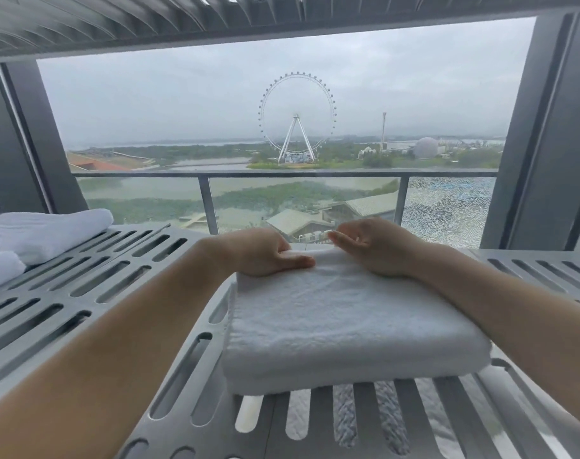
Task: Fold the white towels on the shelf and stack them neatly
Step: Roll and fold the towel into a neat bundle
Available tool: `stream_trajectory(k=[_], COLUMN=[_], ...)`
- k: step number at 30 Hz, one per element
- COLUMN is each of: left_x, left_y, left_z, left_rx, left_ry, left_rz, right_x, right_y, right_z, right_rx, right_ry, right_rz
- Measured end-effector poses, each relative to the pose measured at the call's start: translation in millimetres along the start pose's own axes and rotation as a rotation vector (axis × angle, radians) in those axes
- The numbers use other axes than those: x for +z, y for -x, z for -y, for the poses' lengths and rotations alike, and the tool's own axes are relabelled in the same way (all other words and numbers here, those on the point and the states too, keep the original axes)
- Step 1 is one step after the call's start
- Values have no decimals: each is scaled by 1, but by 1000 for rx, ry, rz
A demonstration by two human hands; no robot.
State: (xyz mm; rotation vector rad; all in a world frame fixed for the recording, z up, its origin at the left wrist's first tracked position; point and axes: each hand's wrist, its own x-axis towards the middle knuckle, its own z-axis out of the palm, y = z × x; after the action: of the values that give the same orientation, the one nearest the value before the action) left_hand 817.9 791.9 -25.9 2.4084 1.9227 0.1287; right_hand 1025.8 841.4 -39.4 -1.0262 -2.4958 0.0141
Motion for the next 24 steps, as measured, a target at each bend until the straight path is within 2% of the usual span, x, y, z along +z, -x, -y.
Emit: stream_trajectory(k=[3,5,7,10,15,18,21,24], left_x=[-8,-4,11,38,41,39,31,24], left_y=[1,4,11,25,37,41,52,66], left_z=[-14,-32,-48,-48,-40,-44,-48,-48], left_rx=[2,148,234,164,165,166,259,401], left_ry=[-81,-30,6,-35,11,9,-84,-156], left_rz=[-37,-118,-66,33,-39,-84,-195,-219], right_x=[-5,-7,-6,-1,1,-1,-10,-17], right_y=[18,32,44,51,51,55,65,75], right_z=[-1,-1,0,-1,-2,0,8,19], right_rx=[-8,-3,14,18,29,13,-70,-189], right_ry=[32,25,4,52,77,33,-54,15], right_rz=[-17,39,135,276,329,254,33,25])
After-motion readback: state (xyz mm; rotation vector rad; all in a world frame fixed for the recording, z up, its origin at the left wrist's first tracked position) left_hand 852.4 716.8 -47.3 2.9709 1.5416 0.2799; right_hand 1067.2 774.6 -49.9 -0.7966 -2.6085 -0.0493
